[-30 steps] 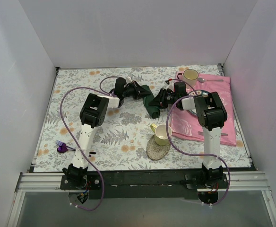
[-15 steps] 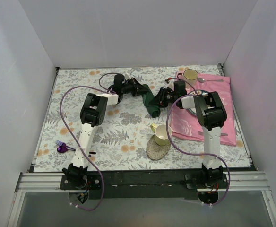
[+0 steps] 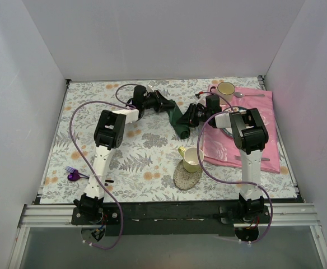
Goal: Fold the napkin, place the utensils inside, and roll it up
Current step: Roll the napkin with the utensil
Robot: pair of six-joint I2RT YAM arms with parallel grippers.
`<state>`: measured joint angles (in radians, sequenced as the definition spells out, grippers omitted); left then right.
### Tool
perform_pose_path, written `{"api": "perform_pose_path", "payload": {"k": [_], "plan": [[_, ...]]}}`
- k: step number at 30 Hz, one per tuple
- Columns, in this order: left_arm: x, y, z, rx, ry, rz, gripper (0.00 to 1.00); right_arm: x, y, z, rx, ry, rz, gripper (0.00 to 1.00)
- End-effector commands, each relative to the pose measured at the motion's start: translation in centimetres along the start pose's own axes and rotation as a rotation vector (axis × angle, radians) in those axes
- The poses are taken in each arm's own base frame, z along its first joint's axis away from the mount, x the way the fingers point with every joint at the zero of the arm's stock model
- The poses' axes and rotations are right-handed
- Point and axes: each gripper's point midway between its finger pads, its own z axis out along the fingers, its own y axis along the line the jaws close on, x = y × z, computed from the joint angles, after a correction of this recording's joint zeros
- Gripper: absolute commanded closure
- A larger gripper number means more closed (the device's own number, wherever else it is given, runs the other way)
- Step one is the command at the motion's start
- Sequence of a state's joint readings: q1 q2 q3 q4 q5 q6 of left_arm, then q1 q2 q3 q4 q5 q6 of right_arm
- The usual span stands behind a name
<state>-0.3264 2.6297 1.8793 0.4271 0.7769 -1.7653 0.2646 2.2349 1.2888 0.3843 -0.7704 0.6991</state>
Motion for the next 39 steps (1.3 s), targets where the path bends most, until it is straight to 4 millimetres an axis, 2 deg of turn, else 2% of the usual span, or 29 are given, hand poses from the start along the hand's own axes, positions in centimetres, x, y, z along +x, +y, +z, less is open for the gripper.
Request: {"api": "perform_pose_path", "payload": {"k": [1,2,3,4,6,12,13,15,17,23,28,31,39], "plan": [[-1.3,-5.6,-1.9,0.012,-0.024,0.128,0.91,0.1,-2.1,0.3,0.066,0.009,-0.013,0.66],[-1.6,-6.1,-2.1,0.002,-0.054,0.14,0.9,0.1,-2.2,0.3,0.073,0.011,-0.014,0.67],[-1.9,-8.2,-2.7,0.024,-0.078,0.177,0.9,0.1,-2.3,0.2,0.075,0.009,-0.012,0.66],[-1.2,-7.7,-2.8,0.006,-0.079,0.176,0.9,0.0,-2.3,0.3,0.077,0.007,-0.016,0.66],[-1.0,-8.8,-3.0,0.001,-0.097,0.202,0.9,0.1,-2.4,0.2,0.086,0.011,-0.012,0.66],[0.6,-9.1,-2.0,0.05,-0.059,0.167,0.9,-0.2,-2.6,0.0,0.113,0.018,-0.047,0.66],[1.5,-8.2,-1.6,0.057,-0.028,0.145,0.9,-0.2,-2.5,0.0,0.114,0.017,-0.05,0.65],[2.2,-7.9,-1.1,0.079,-0.001,0.109,0.9,-0.4,-2.5,0.0,0.119,0.018,-0.059,0.65],[3.5,-6.4,-0.5,0.077,0.045,0.069,0.92,-0.4,-2.5,0.0,0.121,0.021,-0.06,0.64],[5.0,-3.0,-0.2,0.02,0.081,0.057,0.94,-0.3,-2.4,0.0,0.133,0.031,-0.075,0.63],[5.7,-0.9,-0.9,-0.026,0.081,0.046,0.94,-0.1,-2.6,-0.1,0.147,0.043,-0.092,0.6],[5.8,-0.5,-1.4,-0.037,0.074,0.046,0.95,-0.2,-2.6,-0.2,0.164,0.051,-0.113,0.56],[5.7,-0.9,-1.8,-0.024,0.076,0.057,0.95,0.1,-1.9,-0.4,0.235,0.127,-0.21,0.43]]}}
